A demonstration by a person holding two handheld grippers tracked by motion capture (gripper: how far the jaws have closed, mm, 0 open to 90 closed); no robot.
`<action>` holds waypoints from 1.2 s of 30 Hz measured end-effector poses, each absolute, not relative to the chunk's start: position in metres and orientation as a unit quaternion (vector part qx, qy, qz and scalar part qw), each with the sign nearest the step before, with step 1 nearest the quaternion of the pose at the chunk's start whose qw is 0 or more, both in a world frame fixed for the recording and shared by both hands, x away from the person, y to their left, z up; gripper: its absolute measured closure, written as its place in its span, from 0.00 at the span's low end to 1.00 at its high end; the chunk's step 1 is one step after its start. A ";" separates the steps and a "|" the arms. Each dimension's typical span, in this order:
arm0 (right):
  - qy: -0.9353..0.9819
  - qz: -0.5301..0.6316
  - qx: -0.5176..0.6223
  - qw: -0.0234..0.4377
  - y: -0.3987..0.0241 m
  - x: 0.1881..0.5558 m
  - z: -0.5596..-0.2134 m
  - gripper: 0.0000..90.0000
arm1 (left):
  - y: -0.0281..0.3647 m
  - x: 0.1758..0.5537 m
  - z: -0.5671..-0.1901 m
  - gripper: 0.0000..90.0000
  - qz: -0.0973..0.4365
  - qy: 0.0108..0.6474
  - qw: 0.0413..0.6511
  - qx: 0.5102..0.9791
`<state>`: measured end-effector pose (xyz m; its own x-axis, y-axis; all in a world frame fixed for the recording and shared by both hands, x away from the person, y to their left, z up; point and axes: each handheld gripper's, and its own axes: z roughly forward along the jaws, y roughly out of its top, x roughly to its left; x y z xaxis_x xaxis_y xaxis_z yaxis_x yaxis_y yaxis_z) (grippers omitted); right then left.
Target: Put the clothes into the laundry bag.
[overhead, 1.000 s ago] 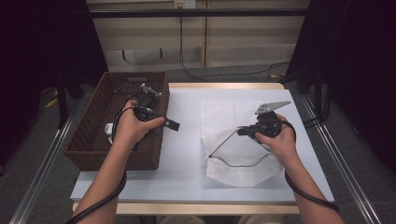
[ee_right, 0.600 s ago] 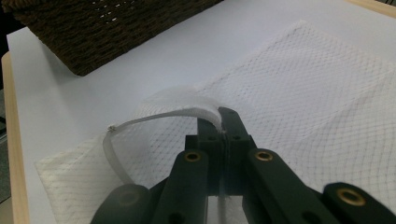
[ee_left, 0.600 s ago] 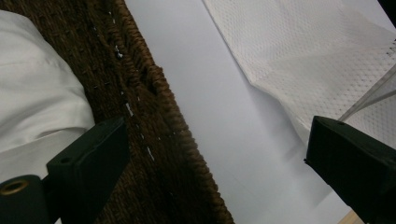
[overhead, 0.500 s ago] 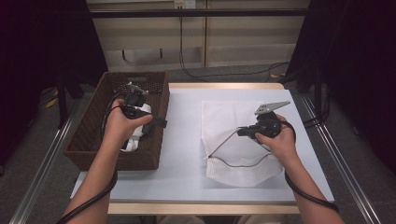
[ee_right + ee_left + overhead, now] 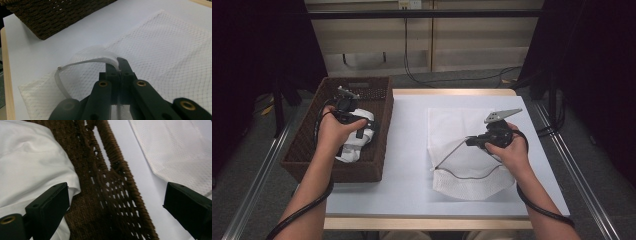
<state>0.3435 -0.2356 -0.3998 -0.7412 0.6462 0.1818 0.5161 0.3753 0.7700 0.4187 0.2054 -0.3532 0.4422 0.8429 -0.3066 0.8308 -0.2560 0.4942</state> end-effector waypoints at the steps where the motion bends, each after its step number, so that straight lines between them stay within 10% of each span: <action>1: 0.826 0.433 0.352 0.076 -0.236 0.344 -0.400 0.99 | 0.207 0.420 -0.354 0.07 0.012 0.528 0.305 0.792; 36: 0.826 0.432 0.355 0.067 -0.237 0.345 -0.404 0.99 | 0.240 0.458 -0.401 0.06 0.054 0.582 0.269 0.766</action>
